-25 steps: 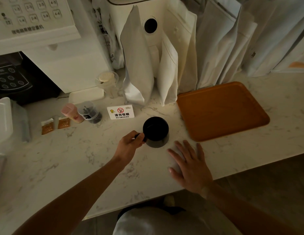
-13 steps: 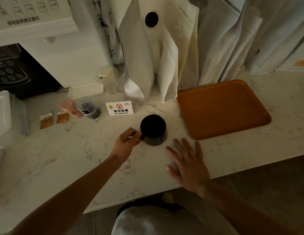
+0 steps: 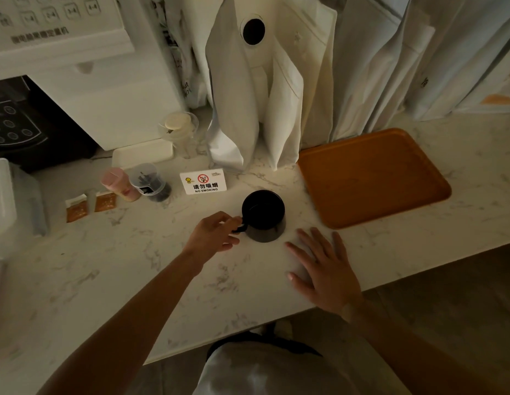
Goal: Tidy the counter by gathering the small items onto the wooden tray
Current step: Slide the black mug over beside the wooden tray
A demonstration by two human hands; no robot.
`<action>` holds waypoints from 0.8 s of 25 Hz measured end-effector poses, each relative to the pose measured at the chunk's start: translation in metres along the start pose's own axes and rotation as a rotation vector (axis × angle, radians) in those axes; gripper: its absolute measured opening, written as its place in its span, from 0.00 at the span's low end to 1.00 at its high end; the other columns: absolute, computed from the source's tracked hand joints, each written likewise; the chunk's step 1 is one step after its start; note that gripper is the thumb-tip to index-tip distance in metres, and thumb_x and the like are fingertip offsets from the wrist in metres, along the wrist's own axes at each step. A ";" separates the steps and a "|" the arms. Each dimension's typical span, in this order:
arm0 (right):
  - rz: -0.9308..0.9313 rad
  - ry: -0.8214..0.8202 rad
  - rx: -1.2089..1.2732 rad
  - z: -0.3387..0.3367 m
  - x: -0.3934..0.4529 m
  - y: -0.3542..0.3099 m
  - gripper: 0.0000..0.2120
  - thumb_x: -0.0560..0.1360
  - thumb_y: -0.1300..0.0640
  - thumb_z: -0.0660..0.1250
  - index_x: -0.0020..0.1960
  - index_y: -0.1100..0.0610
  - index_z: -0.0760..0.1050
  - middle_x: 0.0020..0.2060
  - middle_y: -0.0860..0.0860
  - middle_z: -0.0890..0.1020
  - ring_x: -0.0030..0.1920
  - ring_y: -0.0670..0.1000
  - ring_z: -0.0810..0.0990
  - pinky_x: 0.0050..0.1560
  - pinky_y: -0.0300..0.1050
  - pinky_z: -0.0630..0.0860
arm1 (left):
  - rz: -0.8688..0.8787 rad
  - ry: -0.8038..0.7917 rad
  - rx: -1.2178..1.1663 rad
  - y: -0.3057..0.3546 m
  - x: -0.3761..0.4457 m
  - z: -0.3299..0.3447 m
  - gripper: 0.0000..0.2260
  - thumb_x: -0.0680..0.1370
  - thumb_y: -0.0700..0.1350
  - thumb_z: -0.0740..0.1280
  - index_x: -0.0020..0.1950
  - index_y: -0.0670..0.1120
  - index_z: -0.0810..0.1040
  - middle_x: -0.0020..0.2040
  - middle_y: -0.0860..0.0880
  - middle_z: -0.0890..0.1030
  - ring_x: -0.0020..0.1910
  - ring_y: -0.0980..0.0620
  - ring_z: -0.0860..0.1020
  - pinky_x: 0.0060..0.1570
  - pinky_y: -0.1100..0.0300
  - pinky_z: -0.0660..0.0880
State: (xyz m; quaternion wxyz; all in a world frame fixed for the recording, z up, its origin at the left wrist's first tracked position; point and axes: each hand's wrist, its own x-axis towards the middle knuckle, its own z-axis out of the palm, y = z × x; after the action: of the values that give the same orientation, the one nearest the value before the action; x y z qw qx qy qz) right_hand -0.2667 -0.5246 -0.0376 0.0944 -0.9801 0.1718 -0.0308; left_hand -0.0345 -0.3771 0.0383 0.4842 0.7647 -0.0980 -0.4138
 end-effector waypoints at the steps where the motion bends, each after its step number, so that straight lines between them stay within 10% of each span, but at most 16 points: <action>1: 0.001 0.001 0.000 0.000 -0.001 0.000 0.30 0.78 0.33 0.51 0.76 0.44 0.59 0.78 0.51 0.59 0.79 0.56 0.52 0.73 0.69 0.52 | -0.005 -0.016 -0.002 0.000 0.002 0.000 0.08 0.78 0.49 0.68 0.46 0.44 0.81 0.47 0.44 0.86 0.45 0.45 0.85 0.50 0.51 0.80; 20: 0.167 0.047 0.002 -0.030 -0.072 0.089 0.27 0.80 0.36 0.51 0.75 0.46 0.64 0.77 0.51 0.61 0.78 0.56 0.54 0.74 0.67 0.55 | 0.126 -0.093 -0.083 -0.002 -0.033 0.094 0.12 0.77 0.43 0.68 0.35 0.42 0.82 0.38 0.42 0.85 0.42 0.45 0.84 0.50 0.54 0.80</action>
State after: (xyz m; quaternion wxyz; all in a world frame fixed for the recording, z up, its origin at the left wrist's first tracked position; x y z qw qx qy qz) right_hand -0.3662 -0.5872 -0.0276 0.0935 -0.9613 0.2549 -0.0461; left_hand -0.1248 -0.4196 0.0368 0.5355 0.7161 -0.1512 -0.4213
